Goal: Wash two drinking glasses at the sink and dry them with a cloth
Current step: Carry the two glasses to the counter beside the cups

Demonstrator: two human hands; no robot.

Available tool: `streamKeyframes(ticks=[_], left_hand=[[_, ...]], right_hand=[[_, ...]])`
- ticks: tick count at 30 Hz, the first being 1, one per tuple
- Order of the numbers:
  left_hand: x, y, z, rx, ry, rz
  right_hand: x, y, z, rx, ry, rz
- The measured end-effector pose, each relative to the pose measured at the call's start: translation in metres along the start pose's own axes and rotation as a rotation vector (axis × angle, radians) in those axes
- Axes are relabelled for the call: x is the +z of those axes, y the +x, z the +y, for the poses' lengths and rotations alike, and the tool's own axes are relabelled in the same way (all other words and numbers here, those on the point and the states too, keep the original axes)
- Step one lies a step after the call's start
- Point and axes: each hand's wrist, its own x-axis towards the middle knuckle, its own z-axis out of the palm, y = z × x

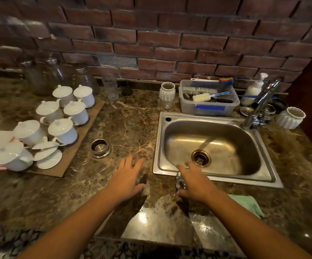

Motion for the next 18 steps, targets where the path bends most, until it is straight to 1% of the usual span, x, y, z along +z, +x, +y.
streamKeyframes(ticks=[4,9,13,18], left_hand=[[0.010,0.003,-0.004,0.011,0.129,-0.073],[0.020,0.010,-0.008,0.018,0.193,-0.068],[0.022,0.018,-0.010,0.011,0.184,-0.110],[0.015,0.018,-0.004,-0.032,0.080,-0.115]], right_hand=[[0.005,0.009,0.001,0.001,-0.063,-0.050],[0.013,0.013,0.005,0.013,-0.011,-0.019],[0.015,0.014,0.006,0.010,0.003,-0.003],[0.013,0.008,0.006,0.006,0.044,0.018]])
